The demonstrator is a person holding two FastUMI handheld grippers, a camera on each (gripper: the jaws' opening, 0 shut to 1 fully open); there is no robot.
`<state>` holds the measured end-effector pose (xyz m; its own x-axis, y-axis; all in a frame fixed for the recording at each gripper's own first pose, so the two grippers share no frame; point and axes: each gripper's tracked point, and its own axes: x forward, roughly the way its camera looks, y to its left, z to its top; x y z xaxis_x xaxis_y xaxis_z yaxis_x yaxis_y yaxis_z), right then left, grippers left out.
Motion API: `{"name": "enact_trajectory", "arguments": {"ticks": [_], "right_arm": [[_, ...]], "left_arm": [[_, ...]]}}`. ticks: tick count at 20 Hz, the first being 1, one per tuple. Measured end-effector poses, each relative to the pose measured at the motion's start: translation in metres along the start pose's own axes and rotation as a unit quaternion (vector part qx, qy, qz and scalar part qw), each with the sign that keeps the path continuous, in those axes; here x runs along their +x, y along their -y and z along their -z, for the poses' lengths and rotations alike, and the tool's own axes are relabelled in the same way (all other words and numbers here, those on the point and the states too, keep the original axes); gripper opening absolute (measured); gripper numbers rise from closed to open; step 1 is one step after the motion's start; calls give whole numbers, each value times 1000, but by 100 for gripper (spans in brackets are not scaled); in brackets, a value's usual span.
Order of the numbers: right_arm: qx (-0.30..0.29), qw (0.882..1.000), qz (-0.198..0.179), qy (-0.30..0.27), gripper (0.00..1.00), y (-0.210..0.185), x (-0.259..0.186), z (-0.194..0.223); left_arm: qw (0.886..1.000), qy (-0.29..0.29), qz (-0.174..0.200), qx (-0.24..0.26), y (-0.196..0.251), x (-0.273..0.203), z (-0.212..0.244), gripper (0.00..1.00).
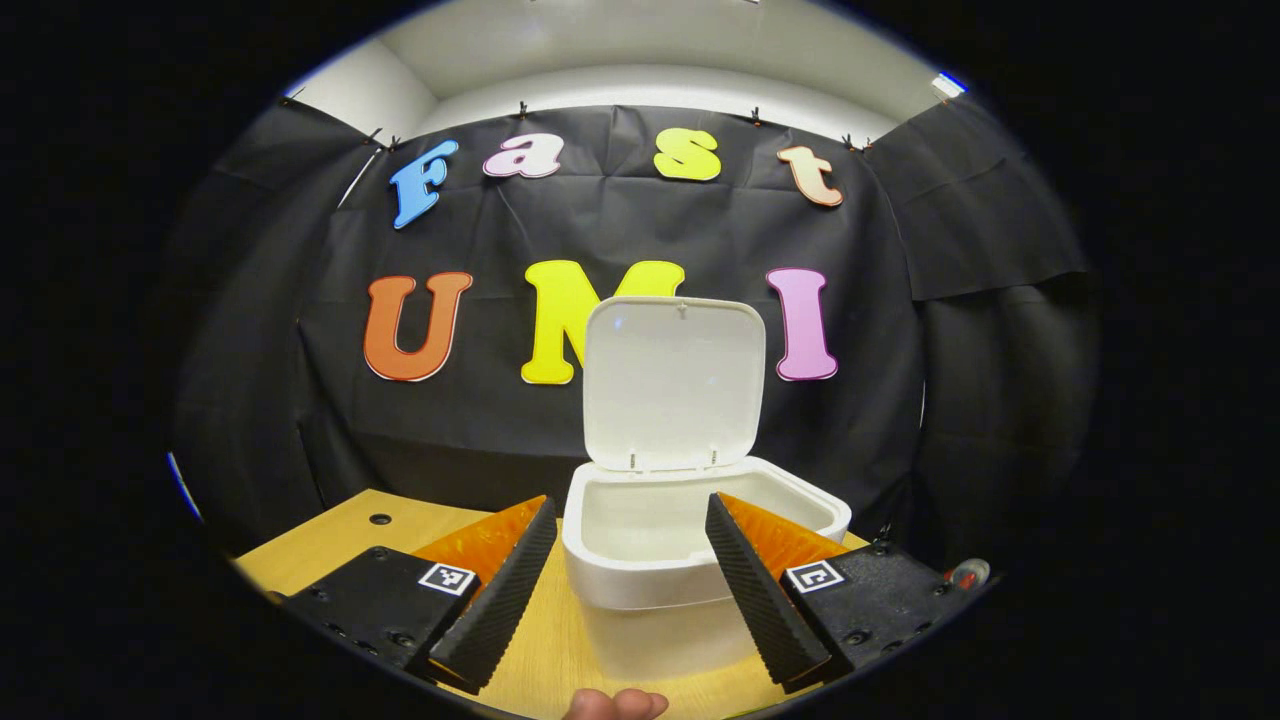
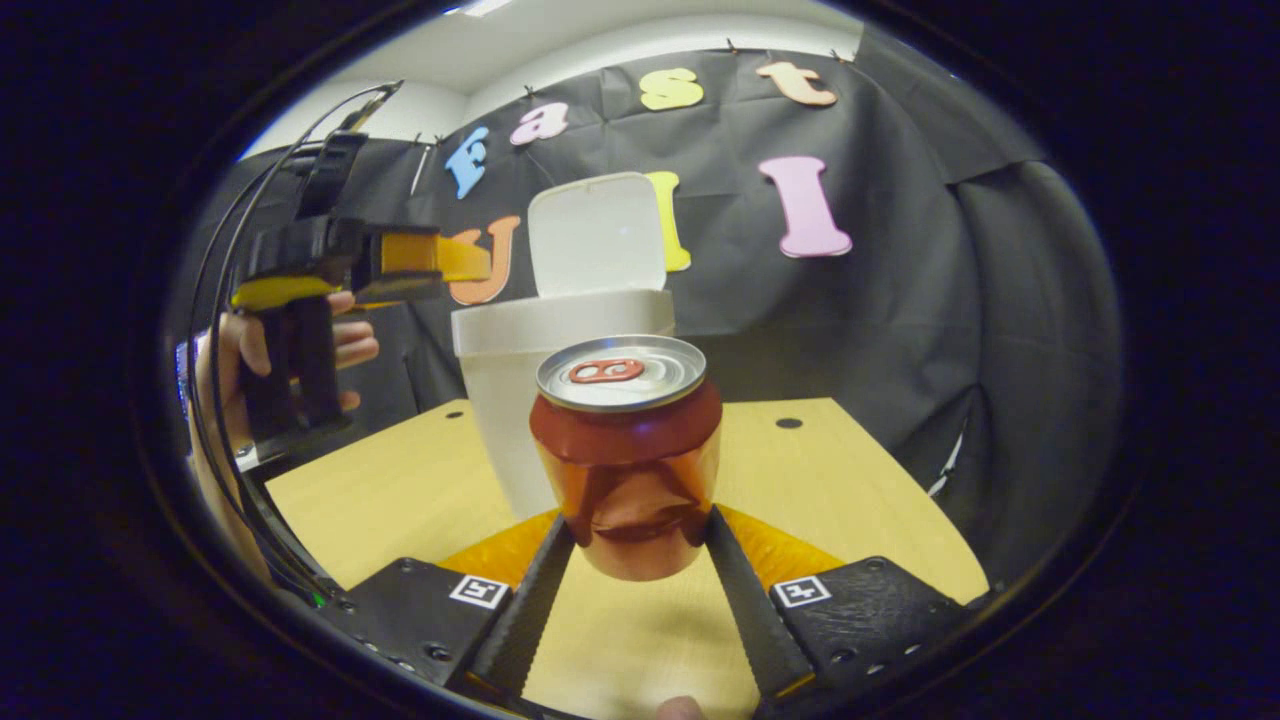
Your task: Press the lid of the desktop garbage bin to open it, pick up the crumpled paper on the desktop and throw it into the bin, then pick up the pop can on the desktop and drop it into the bin, and finally close the garbage bin lid.
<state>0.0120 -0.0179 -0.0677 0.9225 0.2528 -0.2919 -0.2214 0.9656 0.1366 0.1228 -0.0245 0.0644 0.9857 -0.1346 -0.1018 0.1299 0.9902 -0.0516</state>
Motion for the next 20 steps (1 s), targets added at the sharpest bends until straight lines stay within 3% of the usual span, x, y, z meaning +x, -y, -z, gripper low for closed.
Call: {"name": "enact_trajectory", "arguments": {"ticks": [7,13,17,20], "right_arm": [[1,998,-63,9,81,-43,11,-70],[-10,994,-111,9,80,-82,21,-126],[-16,995,-94,38,80,-83,56,-177],[-21,997,-70,37,80,-77,86,-189]], "left_arm": [[999,34,-34,7,-38,-51,6,96],[999,25,-42,16,-53,-74,29,96],[999,14,-51,11,-67,-87,48,96],[998,9,-66,6,-83,-94,57,96]]}}
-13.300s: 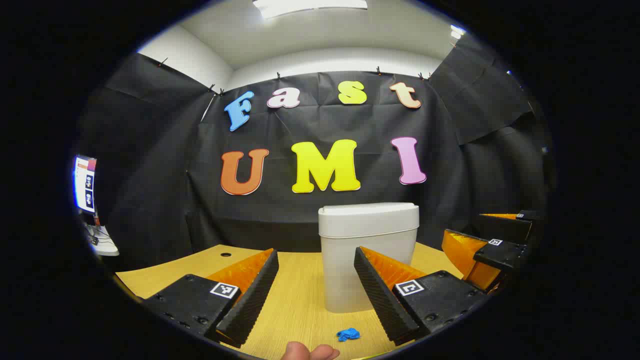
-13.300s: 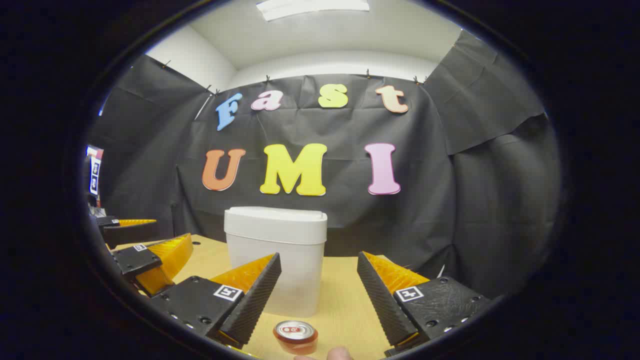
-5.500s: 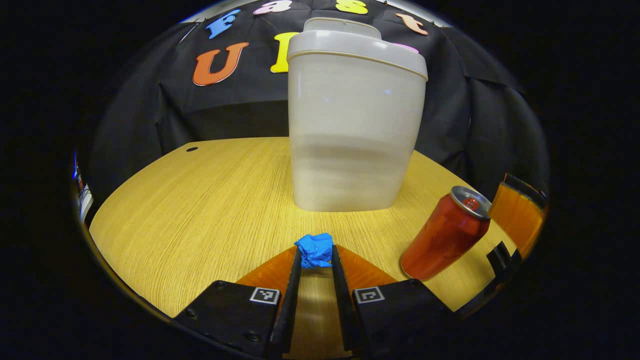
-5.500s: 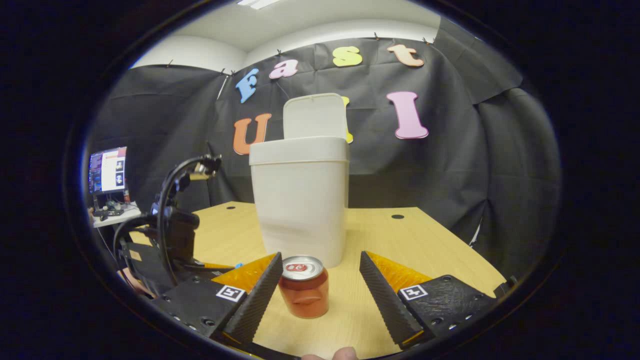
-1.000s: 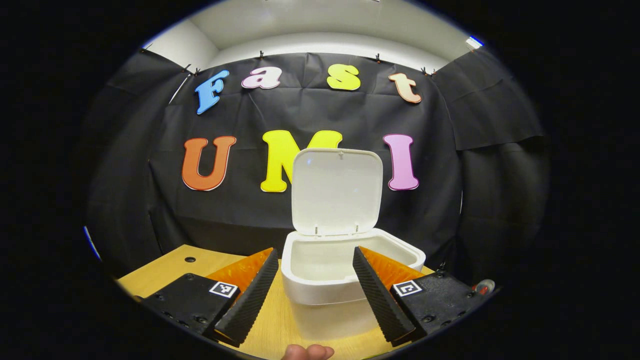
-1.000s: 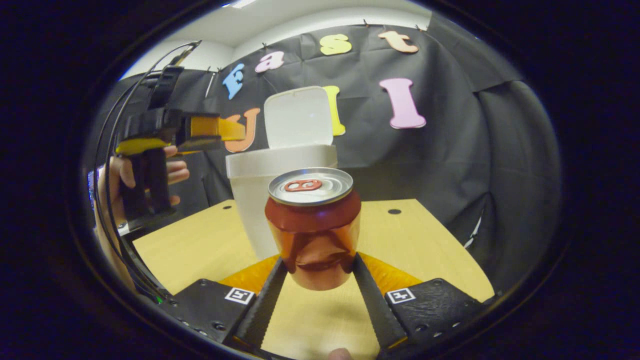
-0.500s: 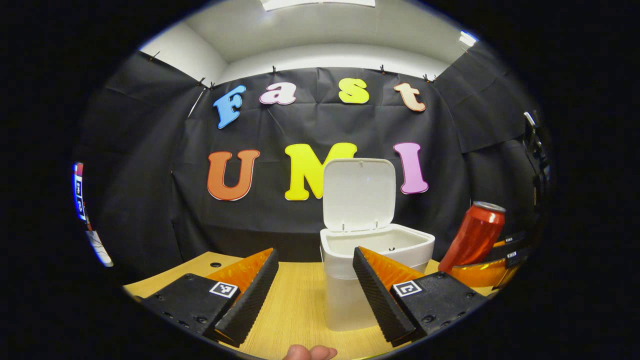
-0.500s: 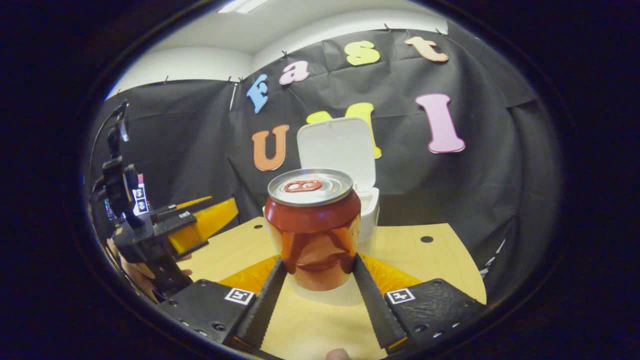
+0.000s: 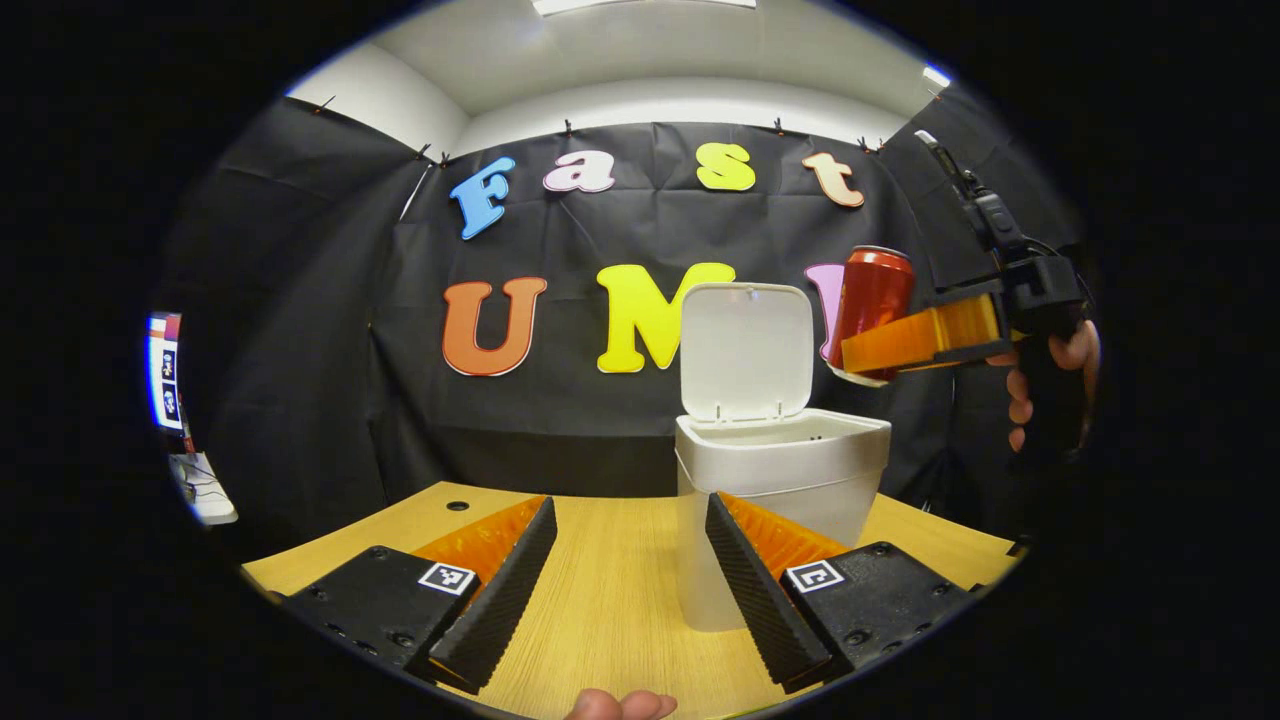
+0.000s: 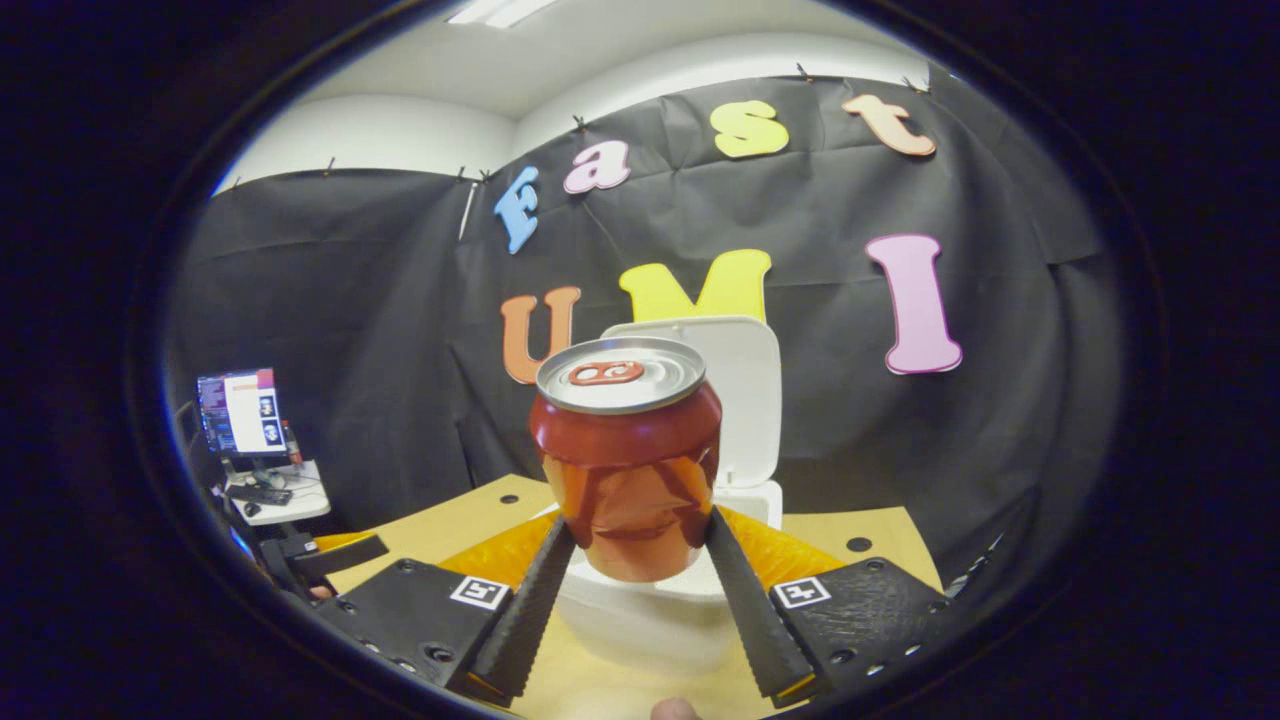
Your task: Press the lid of the desktop garbage bin to open it, pick up the crumpled paper on the desktop and throw it into the bin, then pick up the pop can on the desktop and drop it into the bin, and finally close the garbage bin lid.
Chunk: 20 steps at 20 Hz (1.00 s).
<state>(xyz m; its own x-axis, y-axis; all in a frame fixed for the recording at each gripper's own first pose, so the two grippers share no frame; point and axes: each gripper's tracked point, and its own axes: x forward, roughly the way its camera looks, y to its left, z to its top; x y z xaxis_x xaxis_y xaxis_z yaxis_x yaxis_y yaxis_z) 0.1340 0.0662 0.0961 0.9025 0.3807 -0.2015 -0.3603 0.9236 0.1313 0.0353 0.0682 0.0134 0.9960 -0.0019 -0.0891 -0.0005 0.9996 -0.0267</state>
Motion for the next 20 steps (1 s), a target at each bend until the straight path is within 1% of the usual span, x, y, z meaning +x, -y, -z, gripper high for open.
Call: {"name": "enact_trajectory", "arguments": {"ticks": [5,7,14,20], "right_arm": [[1,999,20,-31,81,6,38,17],[2,999,23,-41,81,4,46,23],[-23,998,32,-49,82,1,57,28],[-30,999,36,-26,83,-5,49,17]], "left_arm": [[1000,-6,-24,0,-21,-4,9,97],[1000,-11,-25,1,-22,-4,13,96],[1000,-13,-18,0,-18,-4,15,96],[1000,-16,-22,0,-21,-8,20,96]]}}
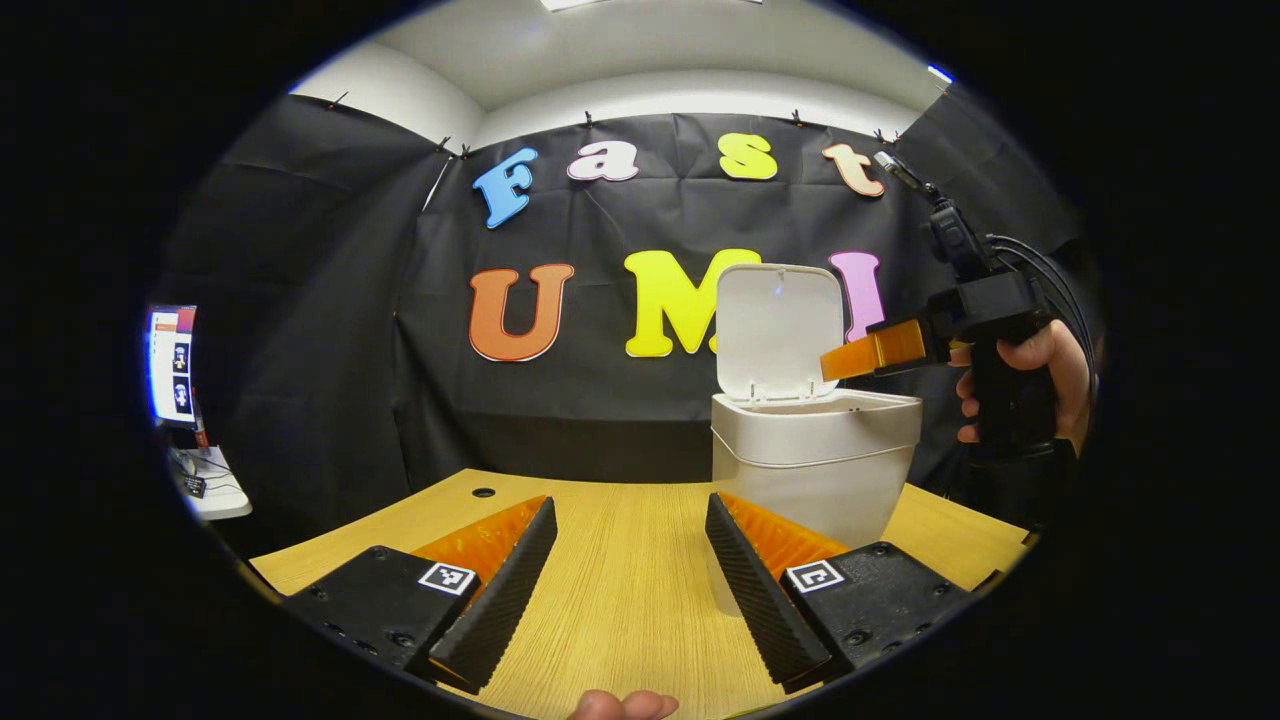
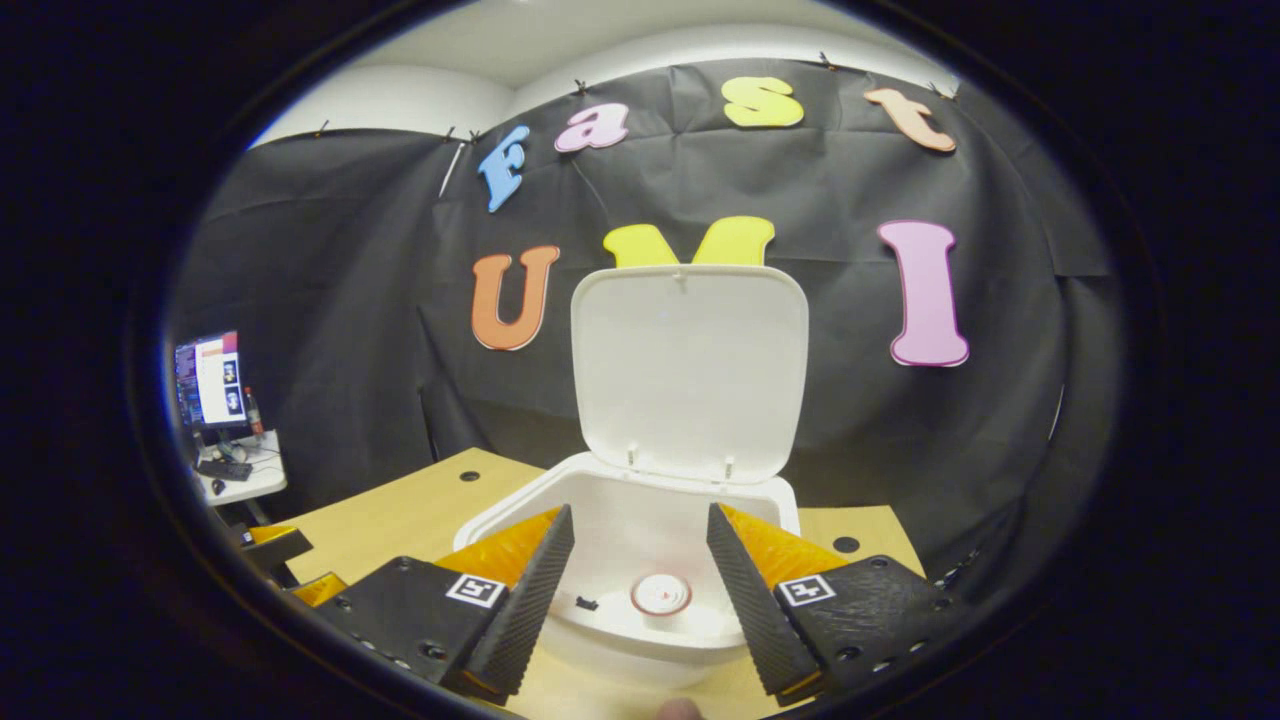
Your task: Press the lid of the desktop garbage bin to open it, pick up the crumpled paper on the desktop and throw it into the bin, then pick up the pop can on the desktop and drop it into the bin, and finally close the garbage bin lid.
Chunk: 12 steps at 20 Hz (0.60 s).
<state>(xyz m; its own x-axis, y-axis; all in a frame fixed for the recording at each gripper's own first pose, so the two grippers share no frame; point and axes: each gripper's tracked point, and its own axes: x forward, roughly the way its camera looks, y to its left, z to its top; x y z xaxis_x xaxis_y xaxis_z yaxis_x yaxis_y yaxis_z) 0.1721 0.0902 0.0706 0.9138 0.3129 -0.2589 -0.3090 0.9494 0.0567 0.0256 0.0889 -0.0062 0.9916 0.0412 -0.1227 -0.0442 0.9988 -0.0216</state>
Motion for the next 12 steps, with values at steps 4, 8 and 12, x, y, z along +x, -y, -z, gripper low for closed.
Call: {"name": "enact_trajectory", "arguments": {"ticks": [4,8,12], "right_arm": [[-13,999,5,28,84,-5,-17,-14],[-27,998,0,49,84,-11,-31,-31],[-29,997,14,64,92,-3,-35,-56]], "left_arm": [[1000,-6,2,-10,2,-4,6,96],[1000,-8,3,-11,4,-7,8,97],[1000,-8,6,-9,8,-11,15,96]]}}
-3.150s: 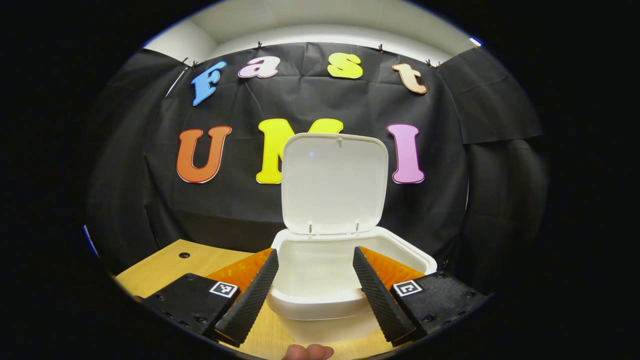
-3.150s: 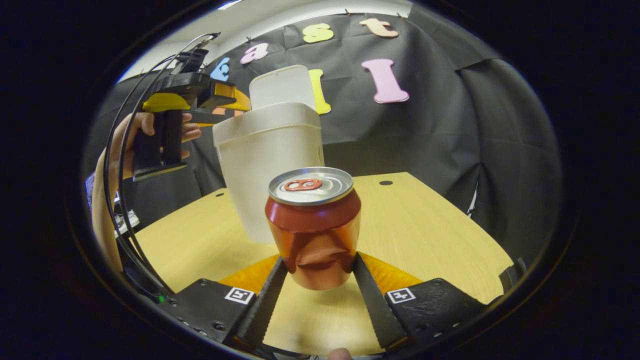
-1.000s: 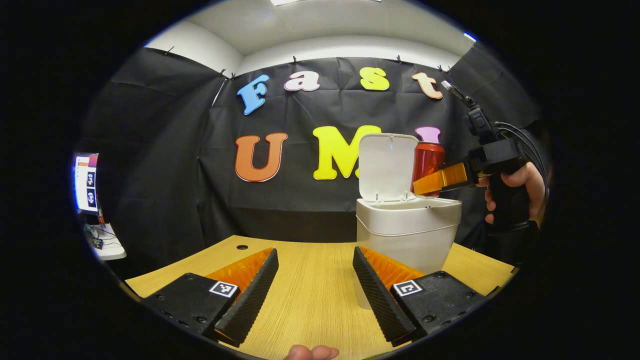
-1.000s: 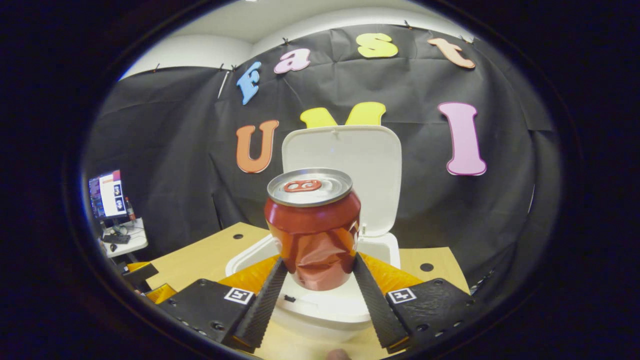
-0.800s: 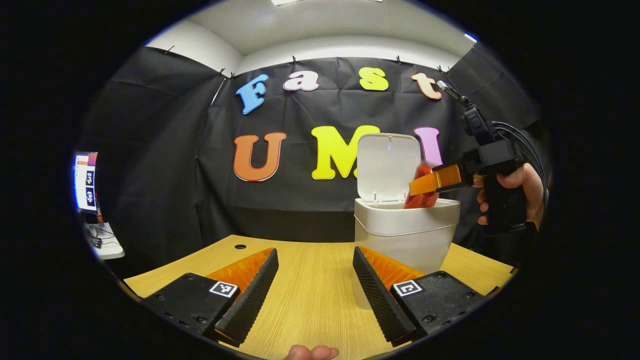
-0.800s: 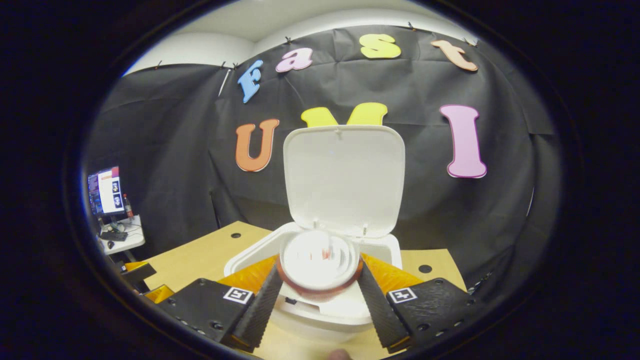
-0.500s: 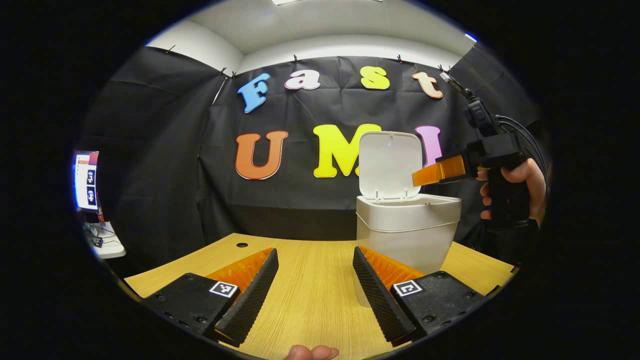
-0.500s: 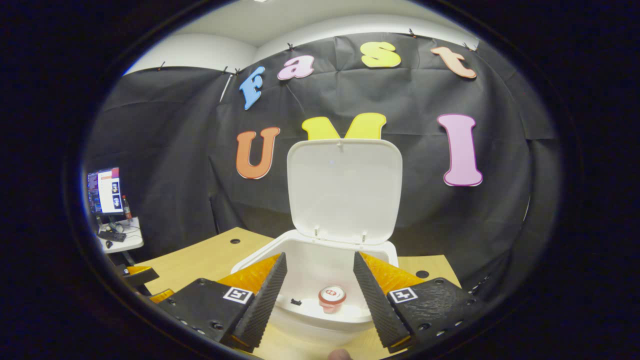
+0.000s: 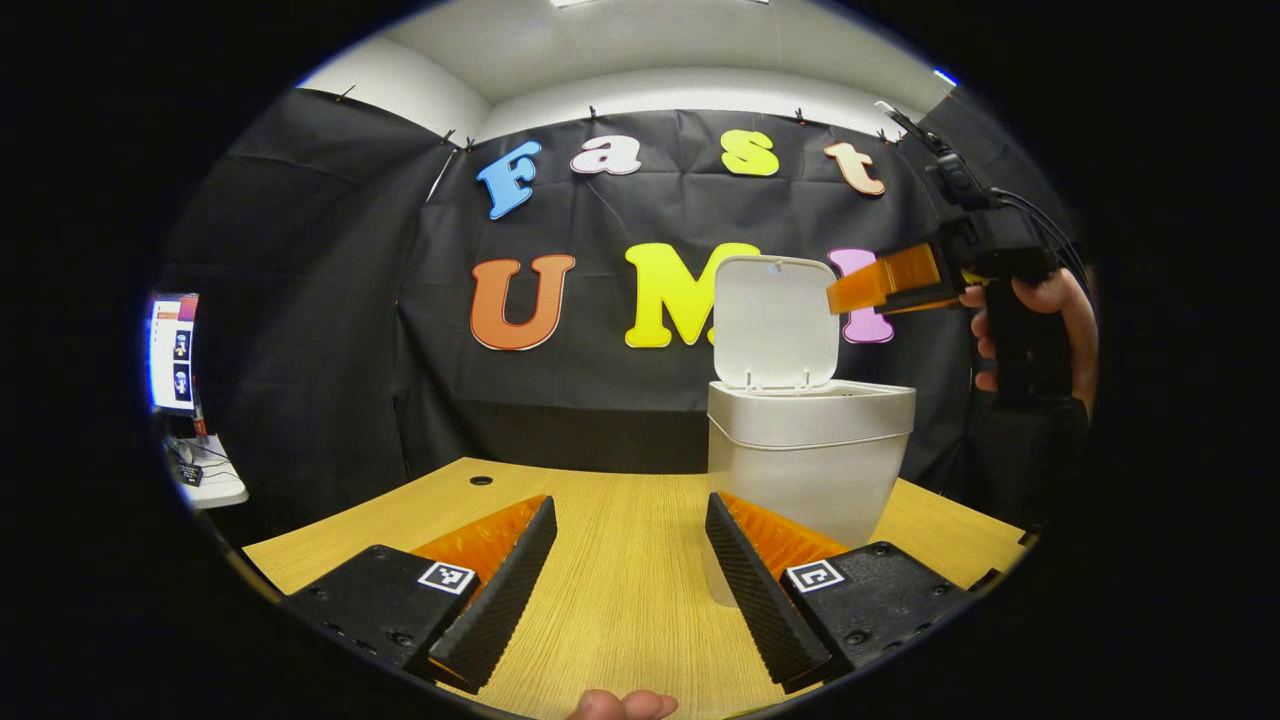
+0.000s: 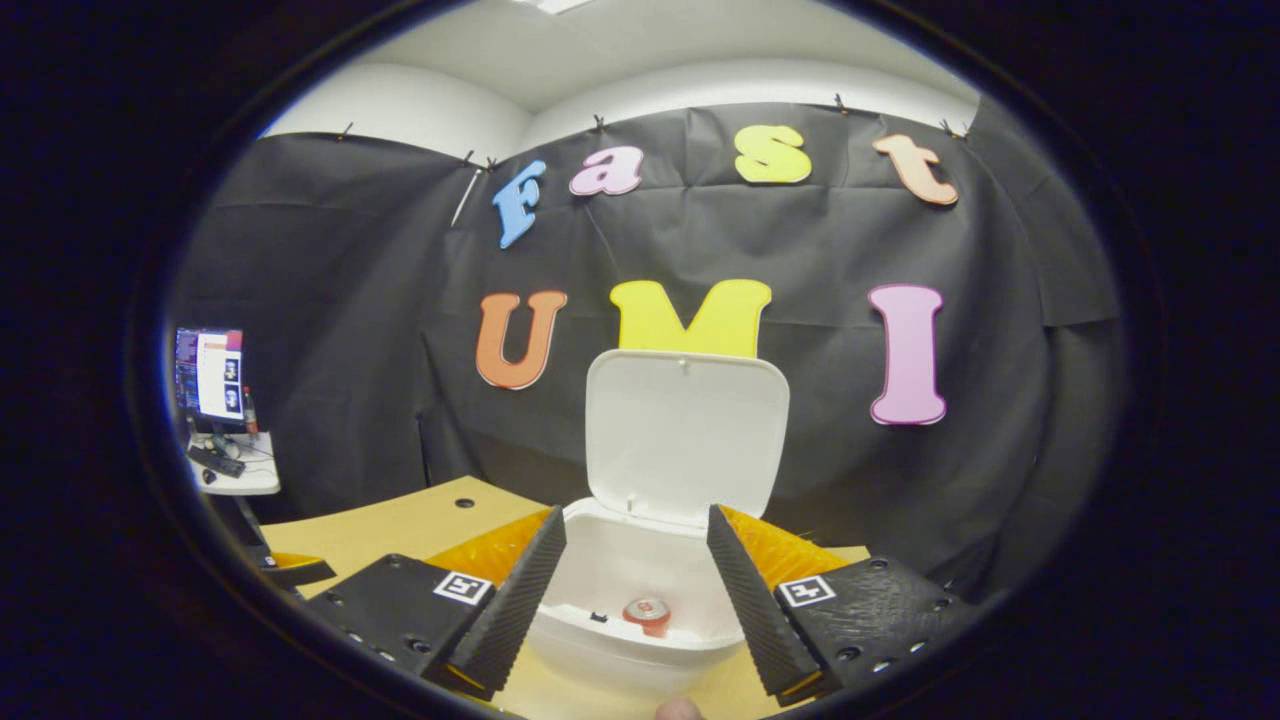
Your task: Press the lid of the desktop garbage bin to open it, pick up the crumpled paper on the desktop and throw it into the bin, then pick up the pop can on the desktop and drop it into the bin, and finally close the garbage bin lid.
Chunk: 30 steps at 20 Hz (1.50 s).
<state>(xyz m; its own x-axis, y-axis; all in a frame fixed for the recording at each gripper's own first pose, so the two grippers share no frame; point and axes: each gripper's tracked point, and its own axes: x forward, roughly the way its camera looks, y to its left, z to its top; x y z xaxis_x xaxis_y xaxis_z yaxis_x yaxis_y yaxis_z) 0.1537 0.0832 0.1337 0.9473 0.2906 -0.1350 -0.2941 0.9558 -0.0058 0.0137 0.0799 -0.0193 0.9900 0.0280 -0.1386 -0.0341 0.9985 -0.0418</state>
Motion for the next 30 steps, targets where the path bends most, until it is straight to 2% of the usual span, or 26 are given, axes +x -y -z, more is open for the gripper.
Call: {"name": "enact_trajectory", "arguments": {"ticks": [2,5,6,7,8,11,15,19,20,22,23,24,25,26,28,29,30], "right_arm": [[8,1000,8,15,88,5,4,-23],[1,999,24,37,88,14,18,-58],[0,999,27,43,92,14,25,-67],[-1,999,29,46,92,14,32,-74],[1,999,29,44,88,15,42,-79],[29,998,30,38,88,22,75,-103],[33,997,64,40,88,44,115,-130],[35,996,75,12,87,50,146,-118],[43,996,73,3,91,49,151,-113],[53,996,74,-4,88,51,157,-108],[53,996,78,-1,92,53,158,-110],[51,995,81,-2,88,55,157,-109],[51,995,81,-5,92,55,156,-108],[53,995,79,-8,89,54,156,-105],[59,996,72,-13,93,51,150,-103],[58,996,68,-13,89,50,145,-102],[54,996,63,-11,89,48,138,-102]], "left_arm": [[1000,0,6,-7,4,-1,1,97],[1000,3,12,-11,4,-1,-3,97],[1000,2,14,-15,4,-4,-3,97],[1000,4,16,-19,3,-6,-5,97],[1000,7,17,-23,0,-8,-7,97],[1000,11,7,-21,-11,-12,-11,97],[1000,10,-6,-19,-22,-16,-9,97],[1000,15,-12,-23,-31,-16,-13,97],[1000,15,-14,-21,-34,-15,-13,97],[1000,15,-15,-17,-33,-16,-13,97],[1000,16,-15,-15,-33,-16,-14,97],[1000,17,-15,-14,-35,-17,-15,97],[1000,17,-16,-13,-35,-17,-15,97],[1000,16,-16,-12,-34,-17,-15,97],[1000,17,-13,-10,-31,-17,-16,97],[1000,18,-12,-9,-28,-17,-18,97],[1000,20,-13,-8,-26,-18,-20,97]]}}
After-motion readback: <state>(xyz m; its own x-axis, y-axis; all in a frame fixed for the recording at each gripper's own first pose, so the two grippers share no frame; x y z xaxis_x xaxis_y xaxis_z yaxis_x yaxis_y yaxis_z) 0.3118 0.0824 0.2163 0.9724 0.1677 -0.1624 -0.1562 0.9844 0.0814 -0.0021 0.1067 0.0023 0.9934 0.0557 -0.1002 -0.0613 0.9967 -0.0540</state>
